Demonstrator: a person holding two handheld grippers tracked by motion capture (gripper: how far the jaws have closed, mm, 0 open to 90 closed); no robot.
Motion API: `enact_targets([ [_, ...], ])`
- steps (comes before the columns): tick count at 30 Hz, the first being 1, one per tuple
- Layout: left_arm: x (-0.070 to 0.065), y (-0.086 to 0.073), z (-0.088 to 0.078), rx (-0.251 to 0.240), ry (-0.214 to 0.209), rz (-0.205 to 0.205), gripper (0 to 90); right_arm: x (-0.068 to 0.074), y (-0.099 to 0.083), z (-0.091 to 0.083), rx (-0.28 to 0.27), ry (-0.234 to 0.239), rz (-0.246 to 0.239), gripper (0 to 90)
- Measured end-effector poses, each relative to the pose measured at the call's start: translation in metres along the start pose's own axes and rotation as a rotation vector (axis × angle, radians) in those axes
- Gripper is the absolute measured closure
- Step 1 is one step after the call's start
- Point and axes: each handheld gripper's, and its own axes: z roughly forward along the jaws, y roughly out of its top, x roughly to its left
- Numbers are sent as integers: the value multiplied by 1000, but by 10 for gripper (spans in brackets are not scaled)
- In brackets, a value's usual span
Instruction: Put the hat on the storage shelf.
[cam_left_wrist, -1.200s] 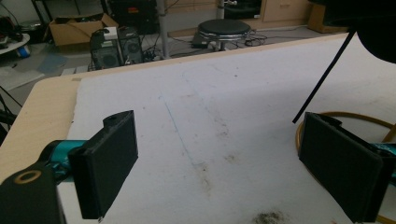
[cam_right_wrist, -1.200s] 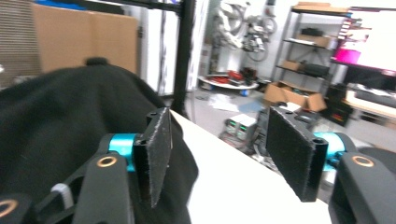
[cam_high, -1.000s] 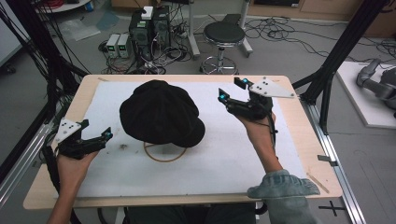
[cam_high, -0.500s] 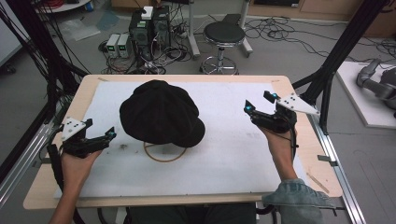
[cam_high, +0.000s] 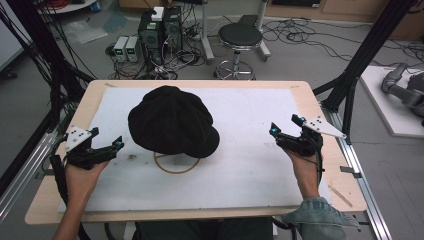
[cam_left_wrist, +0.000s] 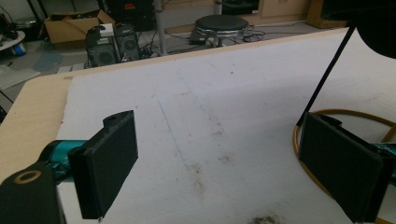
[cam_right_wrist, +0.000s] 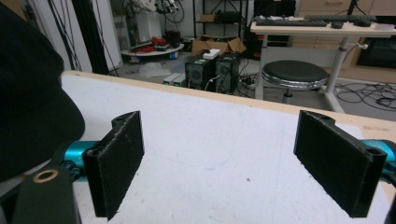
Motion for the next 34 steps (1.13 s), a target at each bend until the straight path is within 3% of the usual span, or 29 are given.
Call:
enact_targets([
  [14,-1,0,1,0,-7,1,123,-7,-18,2,39,-23,18,161],
  [34,-4,1,6,6,-14,9,123,-7,-21,0,46,-19,19,161],
])
